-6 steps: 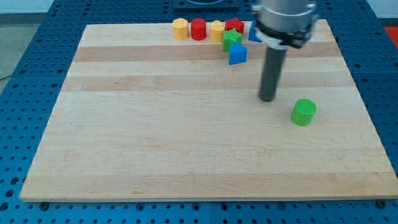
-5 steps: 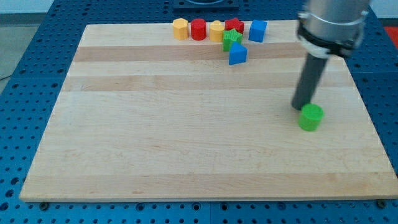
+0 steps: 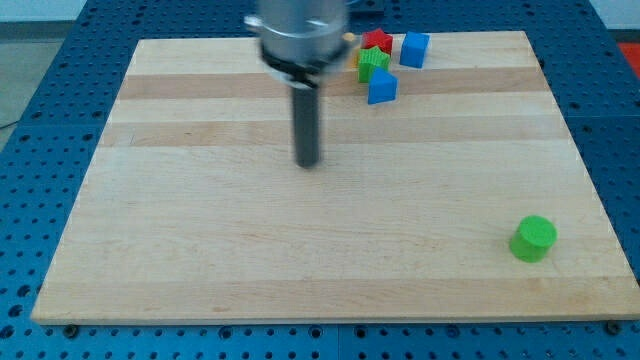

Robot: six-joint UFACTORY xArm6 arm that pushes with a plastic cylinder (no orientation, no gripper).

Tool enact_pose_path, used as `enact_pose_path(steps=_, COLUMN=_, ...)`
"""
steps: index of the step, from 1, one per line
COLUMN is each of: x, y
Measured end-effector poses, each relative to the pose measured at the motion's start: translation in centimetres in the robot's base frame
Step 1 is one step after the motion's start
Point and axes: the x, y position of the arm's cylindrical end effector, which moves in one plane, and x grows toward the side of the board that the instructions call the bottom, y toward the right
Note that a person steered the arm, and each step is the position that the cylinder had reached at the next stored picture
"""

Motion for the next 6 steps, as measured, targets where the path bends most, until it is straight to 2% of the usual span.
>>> enact_pose_path(steps=1, x=-3.1, y=1.1)
enact_pose_path(steps=2, x=-2.8, y=11.1)
enact_pose_path(steps=3, x=-4.6, y=21.7)
enact_pose_path(steps=4, x=-11.1, y=29.9)
enact_pose_path(steps=5, x=-19.9, y=33.4)
enact_pose_path(steps=6, x=-21.9, y=32.8)
